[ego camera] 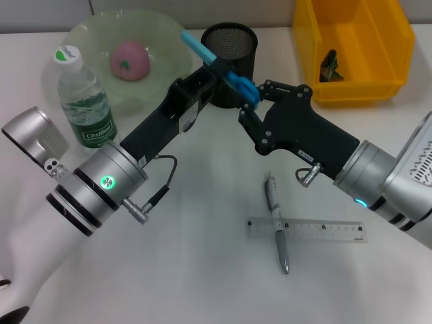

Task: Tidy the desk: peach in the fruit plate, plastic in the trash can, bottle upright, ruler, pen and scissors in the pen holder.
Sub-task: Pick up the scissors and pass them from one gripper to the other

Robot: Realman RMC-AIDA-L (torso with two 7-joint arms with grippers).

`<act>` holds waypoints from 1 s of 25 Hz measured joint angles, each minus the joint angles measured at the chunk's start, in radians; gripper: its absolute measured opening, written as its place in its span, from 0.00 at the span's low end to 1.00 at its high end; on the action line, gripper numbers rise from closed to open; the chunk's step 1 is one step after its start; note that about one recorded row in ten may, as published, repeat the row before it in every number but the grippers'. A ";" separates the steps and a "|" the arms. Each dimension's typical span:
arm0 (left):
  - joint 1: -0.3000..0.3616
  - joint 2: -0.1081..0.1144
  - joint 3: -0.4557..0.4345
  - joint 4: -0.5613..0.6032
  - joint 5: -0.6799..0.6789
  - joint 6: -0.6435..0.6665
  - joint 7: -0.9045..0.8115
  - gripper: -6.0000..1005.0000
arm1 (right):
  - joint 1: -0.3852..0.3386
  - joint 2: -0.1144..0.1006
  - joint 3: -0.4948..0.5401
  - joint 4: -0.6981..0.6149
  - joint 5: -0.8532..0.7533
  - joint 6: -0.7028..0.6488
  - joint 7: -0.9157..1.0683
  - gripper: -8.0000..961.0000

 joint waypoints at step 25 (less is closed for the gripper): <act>0.011 0.000 -0.010 0.036 0.011 0.031 0.041 0.43 | -0.012 0.000 0.031 -0.007 0.002 -0.012 0.005 0.10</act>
